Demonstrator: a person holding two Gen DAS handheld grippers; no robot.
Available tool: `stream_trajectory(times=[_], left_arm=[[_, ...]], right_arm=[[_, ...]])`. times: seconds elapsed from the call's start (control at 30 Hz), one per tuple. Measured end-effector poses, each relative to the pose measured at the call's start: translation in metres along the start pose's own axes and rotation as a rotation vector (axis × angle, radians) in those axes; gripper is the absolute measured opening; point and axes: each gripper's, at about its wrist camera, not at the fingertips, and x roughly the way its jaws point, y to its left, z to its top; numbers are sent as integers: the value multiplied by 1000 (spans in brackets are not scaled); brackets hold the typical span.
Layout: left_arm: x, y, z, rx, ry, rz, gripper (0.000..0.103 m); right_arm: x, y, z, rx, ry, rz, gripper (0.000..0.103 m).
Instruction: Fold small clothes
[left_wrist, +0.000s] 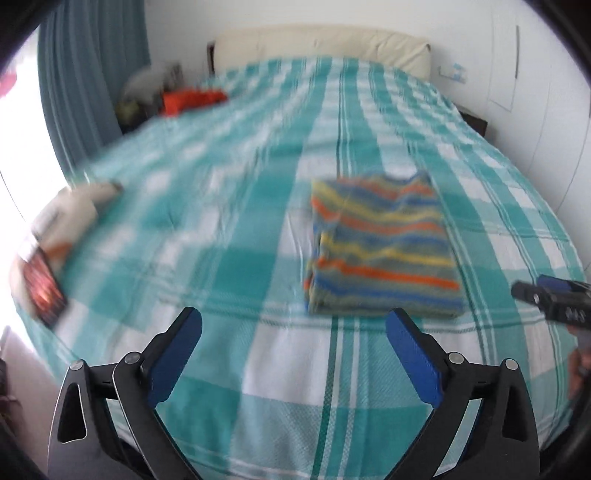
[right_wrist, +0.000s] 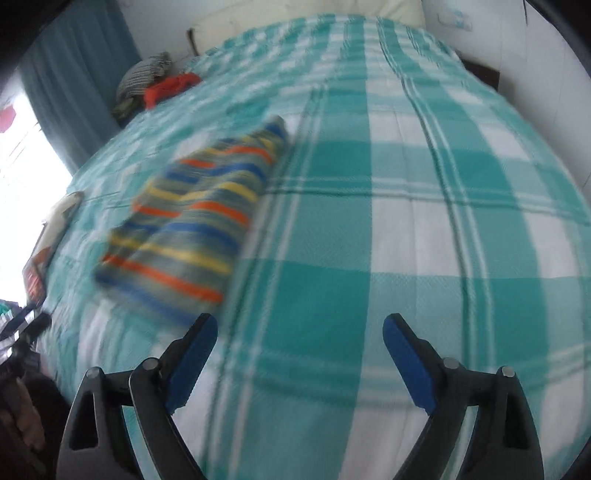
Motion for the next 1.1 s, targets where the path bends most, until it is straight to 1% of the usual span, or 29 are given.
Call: stream_trajectory(times=[0.03,0.1,0.2,0.27,0.33,0.37,0.47,0.6,0.63,0.67,0.73,0.8,0.87,0.9,0.97,1.03,1.1], left_arm=[[-9,-1,4,-4,-23,4,102],[-21,1,9,-38,-38,-14,102],[-36,7,12,-101,-38,-55,102],[-40,10,13,-137,-35,-63,102],[-44,10,11,-141,-12,-25,102],[-46,8,10,-120,-11,0,102],[-54,1,6,-68,-31,88,102],[-63,-4,1,-40,-34,148,102],[-65,-7,0,-27,-41,184,102],[-68,-11,-1,-5,-53,235,102],[-70,-14,-3,17,-57,253,102],[-70,-14,-4,14,-29,235,102],[-68,-12,-4,-7,34,194,102],[-68,-12,-5,-13,49,184,102],[-70,-14,-7,-17,59,175,102],[-73,-17,-10,7,62,173,102],[-75,-21,-12,30,79,145,102]], right_arm=[[-13,8,-2,-21,-16,2,92],[-35,24,-8,-67,-36,0,93],[-61,43,-17,-117,-57,5,95],[-76,56,-24,-155,-75,3,96],[-86,63,-28,-185,-86,4,96],[-90,67,-30,-199,-90,3,96],[-98,77,-39,-225,-95,7,96],[-101,82,-48,-240,-84,-2,96],[-103,83,-49,-245,-83,-9,96],[-104,84,-50,-246,-82,-14,96],[-108,86,-52,-245,-80,-33,96],[-112,88,-53,-241,-73,-44,96],[-117,88,-54,-236,-72,-52,99],[-120,89,-55,-235,-74,-60,100],[-125,89,-57,-235,-79,-74,101],[-130,91,-58,-237,-79,-80,101],[-135,93,-59,-238,-78,-76,101]])
